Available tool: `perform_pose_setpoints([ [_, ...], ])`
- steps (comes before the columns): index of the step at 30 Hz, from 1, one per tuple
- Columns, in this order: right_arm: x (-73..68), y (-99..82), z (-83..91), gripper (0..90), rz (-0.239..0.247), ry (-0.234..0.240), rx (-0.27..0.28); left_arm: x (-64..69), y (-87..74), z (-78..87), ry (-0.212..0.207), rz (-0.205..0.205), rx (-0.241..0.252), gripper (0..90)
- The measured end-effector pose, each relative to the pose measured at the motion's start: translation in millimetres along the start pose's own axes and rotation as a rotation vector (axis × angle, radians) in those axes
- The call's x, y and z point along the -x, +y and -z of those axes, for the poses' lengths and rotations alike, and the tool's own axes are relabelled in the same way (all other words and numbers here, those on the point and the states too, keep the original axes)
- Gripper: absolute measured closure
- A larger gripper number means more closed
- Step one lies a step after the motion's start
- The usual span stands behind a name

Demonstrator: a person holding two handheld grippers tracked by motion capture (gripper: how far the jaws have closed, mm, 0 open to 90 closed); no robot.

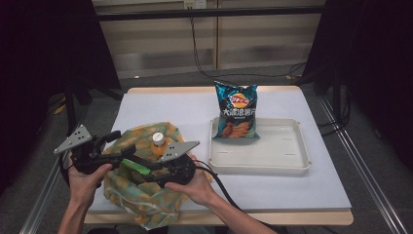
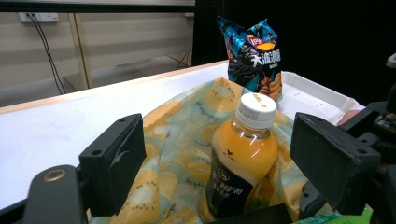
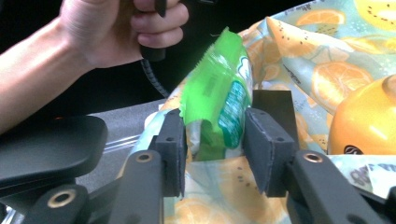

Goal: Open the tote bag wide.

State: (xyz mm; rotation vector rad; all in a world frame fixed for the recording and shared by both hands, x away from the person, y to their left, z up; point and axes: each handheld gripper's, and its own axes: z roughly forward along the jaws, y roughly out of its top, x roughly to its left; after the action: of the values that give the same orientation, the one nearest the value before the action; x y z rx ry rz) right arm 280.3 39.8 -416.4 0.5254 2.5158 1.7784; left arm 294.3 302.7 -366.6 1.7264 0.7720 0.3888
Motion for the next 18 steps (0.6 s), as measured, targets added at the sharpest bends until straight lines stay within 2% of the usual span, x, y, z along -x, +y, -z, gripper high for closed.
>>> perform_pose_setpoints([
  [3, 2.2, -0.7, -2.2, 69.9, -0.009, -0.026, -0.006, 0.1, 0.7, 0.6, 0.0, 0.001, 0.003, 18.2],
  [6, 3.9, -0.3, -2.0, 71.6, -0.012, -0.044, 0.005, -1.1, 0.5, 1.2, -0.008, -0.003, 0.009, 18.2],
  [13, -0.2, 0.8, 4.7, 73.5, 0.006, -0.035, 0.027, -2.3, -0.2, 1.7, 0.012, 0.007, 0.003, 18.1],
  [17, -1.6, 1.7, 13.1, 74.1, 0.023, -0.022, 0.047, -5.2, -1.3, 1.9, 0.007, 0.012, 0.011, 18.1],
  [18, -1.8, 1.6, 14.7, 74.3, 0.023, -0.022, 0.05, -5.0, -1.5, 2.1, 0.022, 0.019, 0.009, 18.1],
])
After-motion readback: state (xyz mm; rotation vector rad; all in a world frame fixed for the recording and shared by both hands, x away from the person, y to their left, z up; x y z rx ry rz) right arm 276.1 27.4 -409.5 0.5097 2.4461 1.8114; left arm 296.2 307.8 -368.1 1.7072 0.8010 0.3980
